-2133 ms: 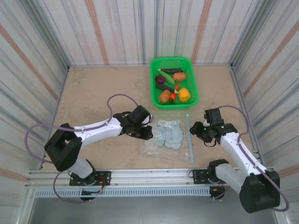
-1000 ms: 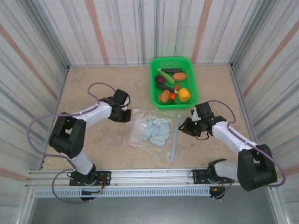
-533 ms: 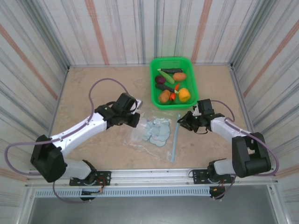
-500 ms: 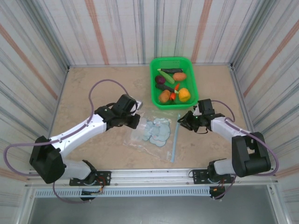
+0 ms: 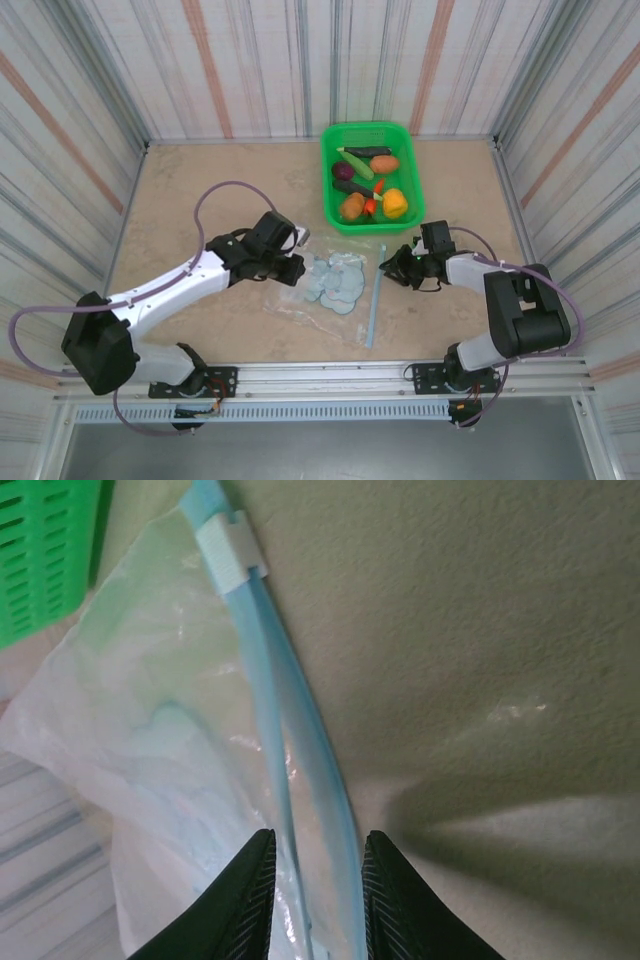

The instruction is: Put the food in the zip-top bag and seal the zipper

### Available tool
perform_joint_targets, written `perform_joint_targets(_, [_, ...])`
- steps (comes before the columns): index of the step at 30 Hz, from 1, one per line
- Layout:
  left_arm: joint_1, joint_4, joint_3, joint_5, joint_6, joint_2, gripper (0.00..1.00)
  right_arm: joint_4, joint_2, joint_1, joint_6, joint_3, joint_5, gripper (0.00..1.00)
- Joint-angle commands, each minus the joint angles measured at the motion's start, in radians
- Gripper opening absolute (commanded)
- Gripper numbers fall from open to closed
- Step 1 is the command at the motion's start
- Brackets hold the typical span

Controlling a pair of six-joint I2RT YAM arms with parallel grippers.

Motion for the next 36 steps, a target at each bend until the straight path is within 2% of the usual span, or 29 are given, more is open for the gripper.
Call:
perform_joint_targets(1, [-0.016, 0.009, 0.032, 0.027, -0.001, 0.014, 0.23, 0.087, 0.021, 0.01, 0.059, -0.009, -0.022, 0.22])
perform_joint_targets(10, [-0.059, 0.0, 0.042, 0.013, -0.006, 0.054, 0.28, 0.127, 0.009, 0.035, 0.118, -0.01, -0.023, 0.0])
perform_joint_targets(13, [-0.089, -0.004, 0.077, 0.051, -0.028, 0.107, 0.37, 0.153, -0.022, 0.056, 0.188, -0.022, -0.036, 0.0])
perform_joint_targets(17, [-0.118, -0.009, 0.13, 0.098, -0.067, 0.165, 0.45, 0.172, -0.106, 0.095, 0.374, -0.062, -0.01, 0.0])
perform_joint_targets(18, [-0.127, 0.007, 0.135, 0.102, -0.076, 0.171, 0.48, 0.151, -0.134, 0.106, 0.415, -0.061, 0.005, 0.0])
perform_joint_targets(21, [-0.14, 0.019, 0.169, 0.112, -0.091, 0.195, 0.51, 0.028, -0.225, 0.149, 0.469, -0.032, 0.077, 0.0])
perform_joint_targets(22, [-0.144, 0.014, 0.189, 0.111, -0.093, 0.205, 0.62, -0.017, -0.259, 0.166, 0.482, -0.021, 0.113, 0.0])
perform_joint_targets(23, [-0.149, 0.008, 0.208, 0.107, -0.095, 0.213, 0.69, -0.043, -0.288, 0.18, 0.493, -0.014, 0.14, 0.0])
perform_joint_targets(24, [-0.158, -0.007, 0.235, 0.098, -0.092, 0.224, 0.7, -0.064, -0.317, 0.193, 0.512, -0.01, 0.165, 0.0])
perform_joint_targets(29, [-0.212, -0.102, 0.359, 0.024, -0.073, 0.284, 0.69, -0.142, -0.416, 0.239, 0.576, 0.018, 0.262, 0.0])
perform_joint_targets(36, [-0.289, -0.143, 0.448, -0.121, -0.075, 0.345, 0.68, -0.174, -0.45, 0.278, 0.625, 0.047, 0.337, 0.0])
